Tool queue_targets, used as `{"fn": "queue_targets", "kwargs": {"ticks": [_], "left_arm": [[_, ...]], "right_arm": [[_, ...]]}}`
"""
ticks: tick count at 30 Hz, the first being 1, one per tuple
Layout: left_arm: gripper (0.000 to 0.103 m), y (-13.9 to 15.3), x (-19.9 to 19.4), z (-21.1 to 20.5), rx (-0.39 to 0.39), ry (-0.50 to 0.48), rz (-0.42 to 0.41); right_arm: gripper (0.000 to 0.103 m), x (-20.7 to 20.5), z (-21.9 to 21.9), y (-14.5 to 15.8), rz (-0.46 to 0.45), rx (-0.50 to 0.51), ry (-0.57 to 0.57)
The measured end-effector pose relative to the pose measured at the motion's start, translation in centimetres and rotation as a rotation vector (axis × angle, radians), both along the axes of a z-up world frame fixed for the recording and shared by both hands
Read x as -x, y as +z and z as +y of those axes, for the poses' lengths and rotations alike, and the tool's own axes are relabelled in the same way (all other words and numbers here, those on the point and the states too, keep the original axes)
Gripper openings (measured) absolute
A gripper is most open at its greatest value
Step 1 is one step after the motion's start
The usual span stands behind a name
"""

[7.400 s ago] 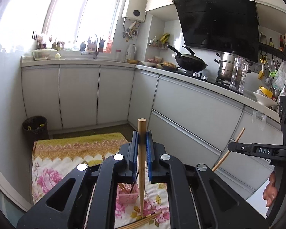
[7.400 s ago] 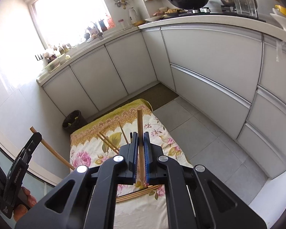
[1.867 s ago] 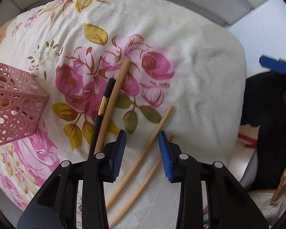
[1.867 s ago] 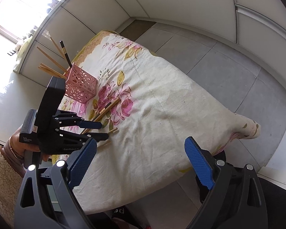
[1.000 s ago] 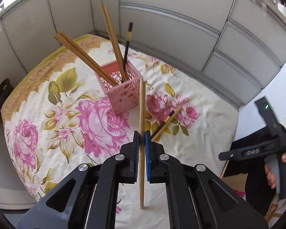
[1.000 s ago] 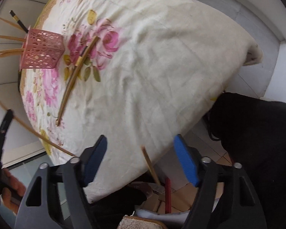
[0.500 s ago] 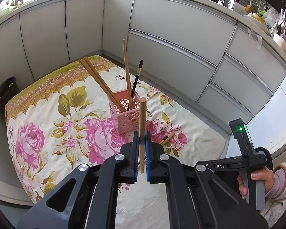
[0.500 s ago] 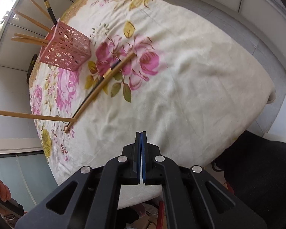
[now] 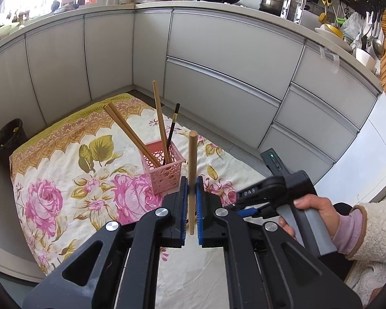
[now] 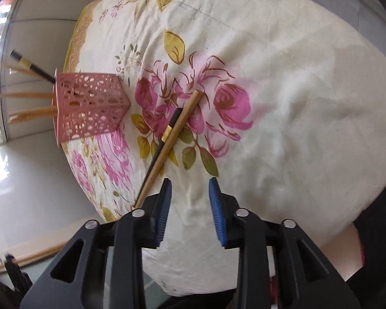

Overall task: Organize utensils
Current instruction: 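Grasp a wooden chopstick from the pile with the right gripper while the left gripper holds its chopstick upright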

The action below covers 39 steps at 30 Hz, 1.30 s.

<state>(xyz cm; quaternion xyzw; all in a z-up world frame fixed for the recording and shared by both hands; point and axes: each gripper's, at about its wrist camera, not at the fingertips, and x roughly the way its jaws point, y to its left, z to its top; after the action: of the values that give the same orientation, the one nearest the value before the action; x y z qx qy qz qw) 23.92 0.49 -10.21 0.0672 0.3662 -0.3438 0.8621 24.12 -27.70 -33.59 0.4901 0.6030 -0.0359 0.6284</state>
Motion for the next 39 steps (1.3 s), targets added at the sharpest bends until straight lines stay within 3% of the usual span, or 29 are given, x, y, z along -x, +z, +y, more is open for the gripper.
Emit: {"fn": "queue_targets", "kwargs": {"ticks": [4, 9, 13, 19, 21, 23, 28, 31, 35, 39], "left_arm": [[0.005, 0.2, -0.3, 0.6, 0.013, 0.007, -0.006], [0.005, 1.0, -0.4, 0.9, 0.035, 0.009, -0.022], [0.005, 1.7, 0.0, 0.8, 0.041, -0.003, -0.046], [0.005, 2.6, 0.8, 0.9, 0.050, -0.011, -0.073], [0.005, 2.7, 0.9, 1.1, 0.049, -0.009, -0.078], [0.005, 2.6, 0.8, 1.1, 0.049, 0.000, -0.077], [0.005, 2.8, 1.0, 1.0, 0.053, -0.008, -0.080], [0.005, 2.8, 1.1, 1.0, 0.054, -0.008, -0.080], [0.005, 3.1, 1.0, 1.4, 0.062, 0.002, -0.082], [0.005, 3.2, 0.9, 1.9, 0.070, 0.005, -0.083]], "right_arm": [[0.034, -3.3, 0.0, 0.9, 0.004, 0.121, 0.017], [0.034, -6.6, 2.1, 0.7, 0.106, 0.367, 0.172], [0.038, -8.8, 4.0, 0.7, 0.118, 0.473, 0.247], [0.036, -8.3, 4.8, 0.0, 0.187, 0.464, 0.386], [0.035, -7.3, 3.9, 0.6, 0.149, 0.411, 0.344], [0.037, -6.8, 3.1, 1.4, 0.110, 0.420, 0.291], [0.037, -6.0, 2.3, 0.1, 0.148, 0.331, 0.211], [0.034, -5.6, 2.1, 0.0, 0.137, 0.390, 0.163], [0.028, -5.9, 4.5, 0.4, 0.140, 0.529, 0.265], [0.024, -5.4, 4.5, 0.6, 0.165, 0.499, 0.279]]}}
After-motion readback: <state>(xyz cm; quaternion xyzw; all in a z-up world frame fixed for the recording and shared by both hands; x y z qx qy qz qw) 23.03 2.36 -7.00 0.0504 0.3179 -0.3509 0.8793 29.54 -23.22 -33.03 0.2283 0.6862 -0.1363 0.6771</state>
